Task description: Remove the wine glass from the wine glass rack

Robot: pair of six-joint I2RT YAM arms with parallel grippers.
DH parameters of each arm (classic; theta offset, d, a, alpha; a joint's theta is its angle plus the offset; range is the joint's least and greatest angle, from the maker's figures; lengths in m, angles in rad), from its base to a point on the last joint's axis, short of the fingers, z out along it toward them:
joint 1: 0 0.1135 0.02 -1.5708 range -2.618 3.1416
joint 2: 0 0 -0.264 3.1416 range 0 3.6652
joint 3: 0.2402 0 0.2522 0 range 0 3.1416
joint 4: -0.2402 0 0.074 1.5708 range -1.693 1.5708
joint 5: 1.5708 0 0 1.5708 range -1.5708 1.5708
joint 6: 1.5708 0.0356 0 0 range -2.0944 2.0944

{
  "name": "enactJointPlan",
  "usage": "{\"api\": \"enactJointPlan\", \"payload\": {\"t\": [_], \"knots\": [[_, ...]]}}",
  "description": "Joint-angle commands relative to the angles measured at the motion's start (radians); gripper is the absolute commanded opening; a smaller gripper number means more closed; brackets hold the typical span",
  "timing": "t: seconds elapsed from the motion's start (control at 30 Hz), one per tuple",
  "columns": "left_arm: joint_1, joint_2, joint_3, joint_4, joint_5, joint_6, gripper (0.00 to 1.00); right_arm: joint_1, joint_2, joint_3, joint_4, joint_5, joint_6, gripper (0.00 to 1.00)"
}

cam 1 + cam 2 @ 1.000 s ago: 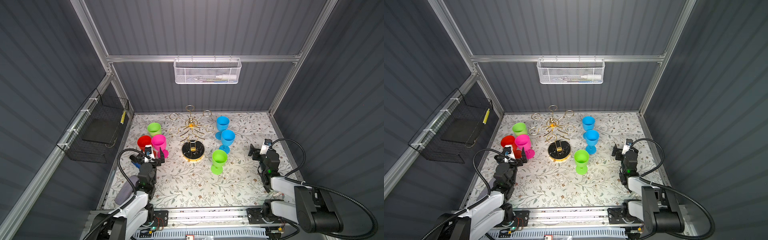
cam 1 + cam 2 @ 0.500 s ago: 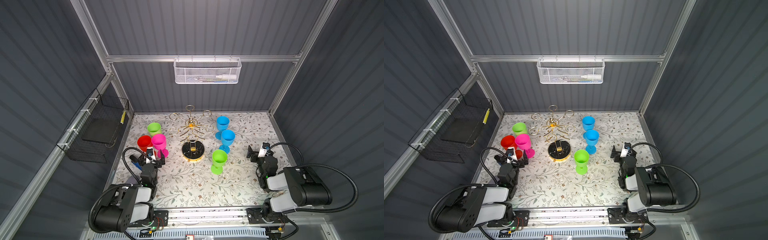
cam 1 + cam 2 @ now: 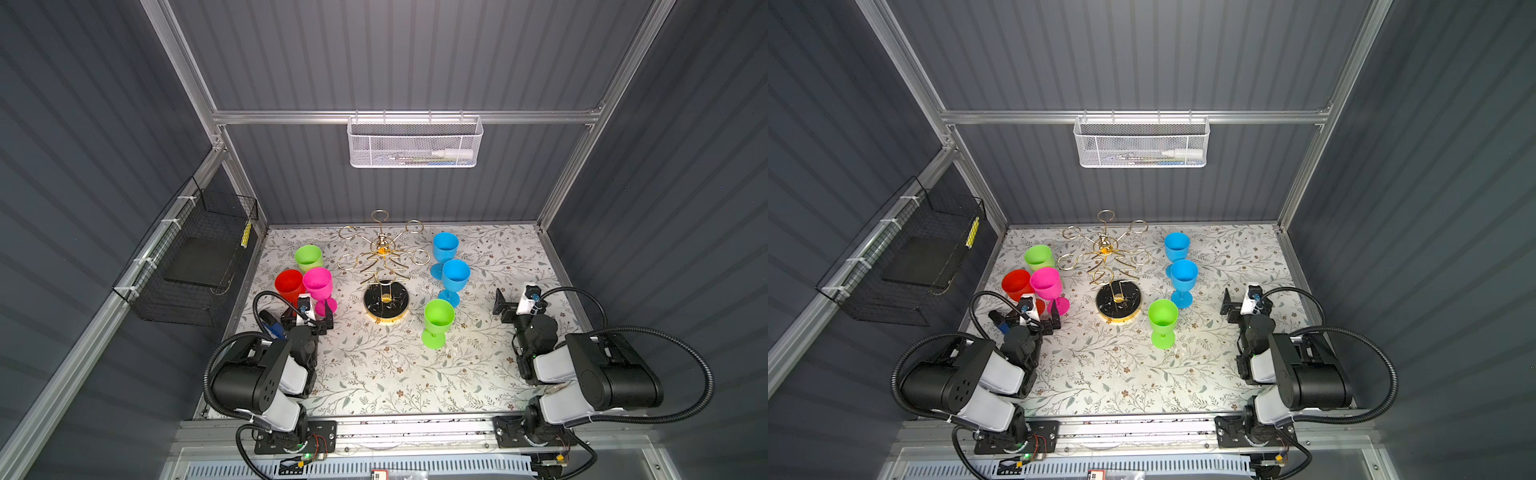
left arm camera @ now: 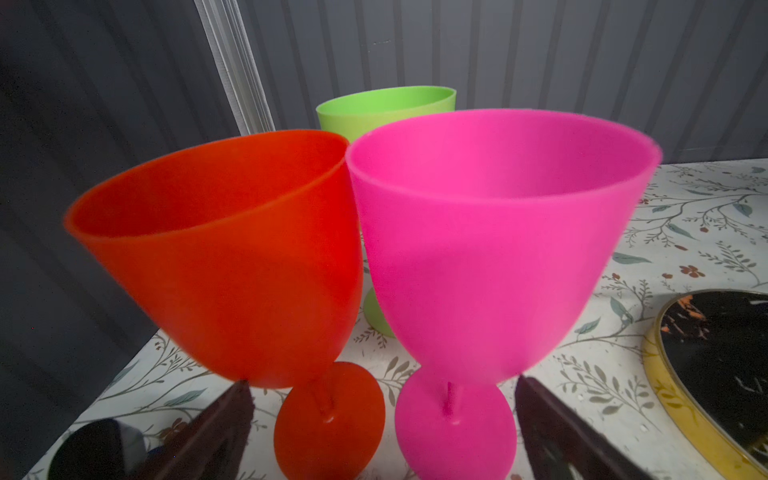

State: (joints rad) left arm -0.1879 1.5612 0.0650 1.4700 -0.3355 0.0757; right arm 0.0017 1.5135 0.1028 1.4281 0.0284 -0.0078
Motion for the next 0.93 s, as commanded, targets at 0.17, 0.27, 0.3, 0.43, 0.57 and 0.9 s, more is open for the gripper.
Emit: {"api": "enactJointPlan", "payload": {"t": [0.17, 0.27, 0.3, 0.43, 0.57, 0.9], "knots": [[0.007, 0.075, 0.043, 0.060, 0.006, 0.006, 1.00, 0.001, -0.003, -0.001, 0.030, -0.018, -0.018, 0.99], [0.008, 0.100, 0.052, 0.061, 0.009, 0.005, 0.99, 0.001, 0.002, -0.009, 0.047, -0.025, -0.021, 0.99], [0.008, 0.099, 0.052, 0.060, 0.008, 0.006, 1.00, 0.001, 0.002, -0.010, 0.050, -0.026, -0.021, 0.99], [0.008, 0.107, 0.053, 0.061, 0.002, 0.007, 0.99, 0.001, 0.002, -0.011, 0.049, -0.028, -0.022, 0.99], [0.008, 0.145, 0.076, 0.061, -0.012, 0.002, 1.00, 0.001, 0.002, -0.010, 0.050, -0.028, -0.023, 0.99], [0.009, 0.164, 0.085, 0.061, -0.025, -0.006, 1.00, 0.020, -0.041, 0.042, -0.102, 0.031, -0.026, 0.99]]}}
